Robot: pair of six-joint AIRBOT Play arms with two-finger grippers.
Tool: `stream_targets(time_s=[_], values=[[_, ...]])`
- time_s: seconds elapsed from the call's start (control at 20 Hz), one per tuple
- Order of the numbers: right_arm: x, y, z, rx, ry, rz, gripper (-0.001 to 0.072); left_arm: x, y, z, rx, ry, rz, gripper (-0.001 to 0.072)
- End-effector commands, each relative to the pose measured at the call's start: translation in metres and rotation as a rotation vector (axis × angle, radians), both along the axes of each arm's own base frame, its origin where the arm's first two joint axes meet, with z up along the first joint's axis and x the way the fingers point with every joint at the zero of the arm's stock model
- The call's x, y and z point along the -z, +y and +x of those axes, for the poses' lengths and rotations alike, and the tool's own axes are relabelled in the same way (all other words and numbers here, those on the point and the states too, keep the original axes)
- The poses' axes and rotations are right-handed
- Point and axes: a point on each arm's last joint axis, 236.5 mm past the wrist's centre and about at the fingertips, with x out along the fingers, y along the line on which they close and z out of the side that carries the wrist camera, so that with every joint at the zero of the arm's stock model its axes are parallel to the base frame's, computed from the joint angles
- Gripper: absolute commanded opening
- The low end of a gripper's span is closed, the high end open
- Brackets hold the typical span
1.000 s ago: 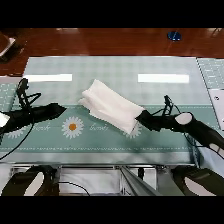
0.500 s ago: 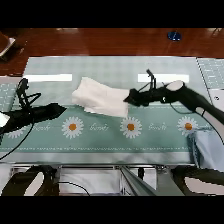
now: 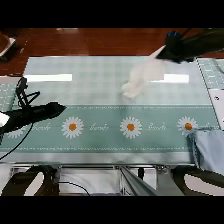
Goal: Fold the shirts.
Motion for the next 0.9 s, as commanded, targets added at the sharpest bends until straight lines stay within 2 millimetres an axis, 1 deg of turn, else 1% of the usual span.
stream_targets(time_s=[0.0,0.05,0.15,0.2,0.3,0.4,0.45,0.5,0.6,0.65,0.7,0.75,0.8,0.85], values=[[-0.027,-0.091,-0.035,0.201,0.045,-0.100,0.0021,-0.002,0.000,0.002,-0.007,-0.008,-0.007,0.0022],[-0.031,-0.113,-0.047,0.253,0.064,-0.108,0.0021,-0.002,0.000,0.002,-0.006,-0.007,-0.007,0.0021],[-0.037,-0.159,-0.081,0.381,0.118,-0.124,0.0020,-0.002,0.000,0.002,-0.007,-0.008,-0.007,0.0022],[-0.038,-0.182,-0.103,0.458,0.154,-0.143,0.0020,-0.002,0.000,0.002,-0.007,-0.008,-0.007,0.0022],[-0.038,-0.220,-0.150,0.597,0.238,-0.195,0.0020,-0.002,0.000,0.002,-0.007,-0.008,-0.007,0.0021],[-0.044,-0.249,-0.184,0.748,0.233,-0.223,0.0020,-0.002,0.000,0.002,-0.007,-0.009,-0.007,0.0022],[-0.040,-0.257,-0.201,0.802,0.247,-0.221,0.0019,-0.002,0.000,0.002,-0.007,-0.008,-0.007,0.0021],[-0.031,-0.262,-0.220,0.851,0.272,-0.222,0.0020,-0.002,0.000,0.002,-0.007,-0.008,-0.006,0.0021],[-0.003,-0.274,-0.266,0.992,0.377,-0.244,0.0020,-0.002,0.001,0.003,-0.010,-0.012,-0.005,0.0022],[0.012,-0.283,-0.300,1.091,0.456,-0.296,0.0020,-0.003,0.001,0.003,-0.012,-0.013,-0.005,0.0022],[0.022,-0.292,-0.339,1.208,0.545,-0.370,0.0020,-0.003,0.001,0.003,-0.012,-0.013,-0.005,0.0022],[0.028,-0.294,-0.374,1.312,0.621,-0.438,0.0020,-0.003,0.001,0.003,-0.012,-0.013,-0.005,0.0022],[0.038,-0.290,-0.395,1.363,0.680,-0.467,0.0020,-0.002,0.001,0.003,-0.011,-0.012,-0.006,0.0021],[0.053,-0.283,-0.398,1.339,0.715,-0.454,0.0020,-0.003,0.001,0.003,-0.012,-0.013,-0.005,0.0021]])
